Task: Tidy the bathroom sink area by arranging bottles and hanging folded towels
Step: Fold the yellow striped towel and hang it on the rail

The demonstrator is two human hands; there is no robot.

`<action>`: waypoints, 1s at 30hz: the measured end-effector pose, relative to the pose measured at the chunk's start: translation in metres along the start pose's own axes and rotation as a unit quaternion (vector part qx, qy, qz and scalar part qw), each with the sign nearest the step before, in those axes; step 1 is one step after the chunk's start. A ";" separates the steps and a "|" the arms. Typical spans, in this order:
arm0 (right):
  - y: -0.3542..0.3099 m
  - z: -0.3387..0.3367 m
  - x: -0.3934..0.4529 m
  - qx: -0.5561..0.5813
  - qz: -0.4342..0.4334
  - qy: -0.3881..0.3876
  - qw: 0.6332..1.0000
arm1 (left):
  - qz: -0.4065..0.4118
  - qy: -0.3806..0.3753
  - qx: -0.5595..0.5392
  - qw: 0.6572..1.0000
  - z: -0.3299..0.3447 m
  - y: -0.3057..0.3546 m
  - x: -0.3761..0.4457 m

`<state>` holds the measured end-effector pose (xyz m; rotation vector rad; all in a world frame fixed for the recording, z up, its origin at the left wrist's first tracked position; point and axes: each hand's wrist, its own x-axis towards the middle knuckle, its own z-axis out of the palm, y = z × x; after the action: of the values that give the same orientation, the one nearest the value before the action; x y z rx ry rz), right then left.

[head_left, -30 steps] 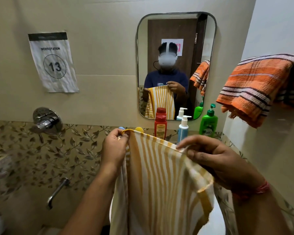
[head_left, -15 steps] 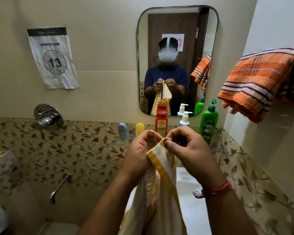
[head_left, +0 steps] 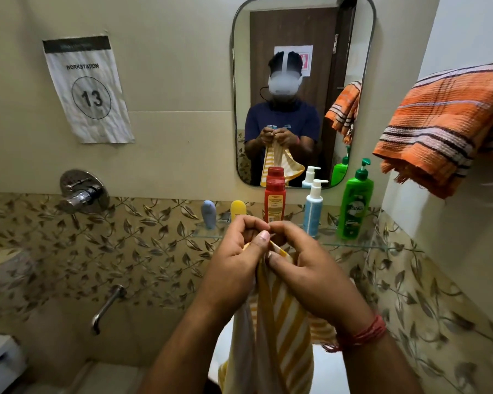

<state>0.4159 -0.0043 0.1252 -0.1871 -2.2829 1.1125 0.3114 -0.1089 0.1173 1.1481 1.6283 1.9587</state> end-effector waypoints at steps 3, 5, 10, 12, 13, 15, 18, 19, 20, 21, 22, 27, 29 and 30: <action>0.003 -0.003 -0.002 0.051 0.026 -0.010 0.998 | -0.013 -0.012 -0.008 1.000 -0.001 -0.002 -0.004; 0.003 -0.001 -0.002 -0.016 0.007 0.033 0.999 | -0.036 -0.019 -0.021 0.999 0.000 -0.005 -0.006; 0.003 0.004 -0.004 -0.049 -0.046 0.177 0.982 | -0.047 0.022 -0.087 0.995 0.002 -0.007 -0.006; 0.003 0.005 -0.005 -0.008 -0.048 0.205 0.977 | -0.027 0.067 -0.086 0.994 0.003 -0.005 -0.005; 0.002 0.006 -0.007 0.011 -0.047 0.205 0.978 | -0.014 0.087 -0.080 0.993 0.003 -0.005 -0.004; -0.001 0.010 -0.008 0.025 -0.050 0.194 0.979 | 0.009 0.099 -0.069 0.993 0.004 -0.004 -0.005; -0.006 0.015 -0.010 0.030 -0.048 0.210 0.976 | 0.024 0.091 -0.046 0.995 0.006 -0.004 -0.009; -0.006 0.017 -0.010 0.030 -0.047 0.222 0.973 | 0.027 0.092 -0.046 0.994 0.007 -0.004 -0.010; -0.007 0.018 -0.009 0.027 -0.045 0.232 0.971 | 0.030 0.093 -0.048 0.994 0.007 -0.005 -0.010; -0.006 0.019 -0.009 0.022 -0.042 0.239 0.970 | 0.033 0.095 -0.048 0.994 0.006 -0.005 -0.010; -0.006 0.019 -0.009 0.018 -0.039 0.242 0.969 | 0.036 0.095 -0.048 0.994 0.006 -0.006 -0.010; -0.003 0.023 -0.004 -0.011 -0.036 0.237 0.971 | 0.051 0.076 -0.049 0.995 0.004 -0.003 -0.014; -0.002 0.020 -0.003 0.000 -0.039 0.201 0.979 | 0.057 0.072 -0.019 0.996 0.000 -0.003 -0.014; 0.000 0.019 -0.003 0.020 -0.033 0.168 0.985 | 0.055 0.071 -0.012 0.996 -0.002 -0.002 -0.013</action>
<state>0.4076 -0.0179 0.1152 -0.2593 -1.9521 1.0072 0.3175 -0.1187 0.1104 1.1366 1.6368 2.1679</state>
